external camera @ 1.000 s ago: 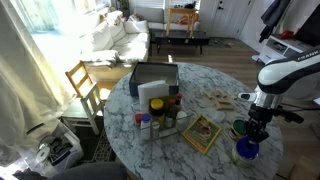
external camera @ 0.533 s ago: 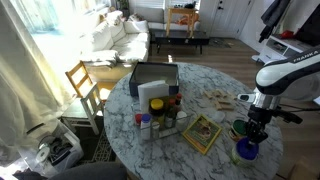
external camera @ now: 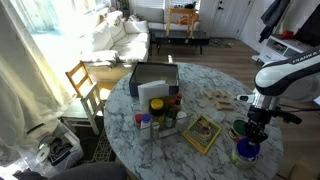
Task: Put the blue lid on top of the yellow tin on the left.
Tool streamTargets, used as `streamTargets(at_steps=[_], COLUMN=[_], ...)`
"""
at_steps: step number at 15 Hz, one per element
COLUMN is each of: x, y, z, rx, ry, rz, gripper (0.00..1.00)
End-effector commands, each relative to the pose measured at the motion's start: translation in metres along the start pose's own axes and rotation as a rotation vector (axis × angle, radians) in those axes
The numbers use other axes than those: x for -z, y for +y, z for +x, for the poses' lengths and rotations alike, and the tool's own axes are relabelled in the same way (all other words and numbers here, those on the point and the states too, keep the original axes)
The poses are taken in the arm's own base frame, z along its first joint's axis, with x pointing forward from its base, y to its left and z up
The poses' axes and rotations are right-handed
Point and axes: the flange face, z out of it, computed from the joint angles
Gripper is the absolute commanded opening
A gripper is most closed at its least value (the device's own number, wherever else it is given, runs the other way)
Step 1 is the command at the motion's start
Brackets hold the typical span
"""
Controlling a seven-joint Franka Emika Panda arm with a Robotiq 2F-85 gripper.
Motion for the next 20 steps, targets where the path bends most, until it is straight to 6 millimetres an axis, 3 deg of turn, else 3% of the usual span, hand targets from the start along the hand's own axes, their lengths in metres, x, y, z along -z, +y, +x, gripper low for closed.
streamTargets(at_steps=[1,2,3,5,13,14,20], x=[-0.0036,-0.0036,-0.0034,-0.0018,-0.0005,-0.0008,-0.0045], y=[0.008,0.0085,0.0086,0.0086,0.0078,0.0071,0.0033], z=[-0.005,-0.0052,-0.005,-0.0041,-0.0025,-0.0025,-0.0023], rx=[-0.009,-0.011,-0.012,-0.011,-0.003,-0.001,0.02], ry=[-0.019,-0.019,-0.019,-0.016,-0.024,-0.026,-0.055], rz=[-0.002,-0.005,-0.005,-0.01,-0.014,-0.01,0.006], gripper=[0.01,0.0,0.28,0.35,0.94,0.99,1.0])
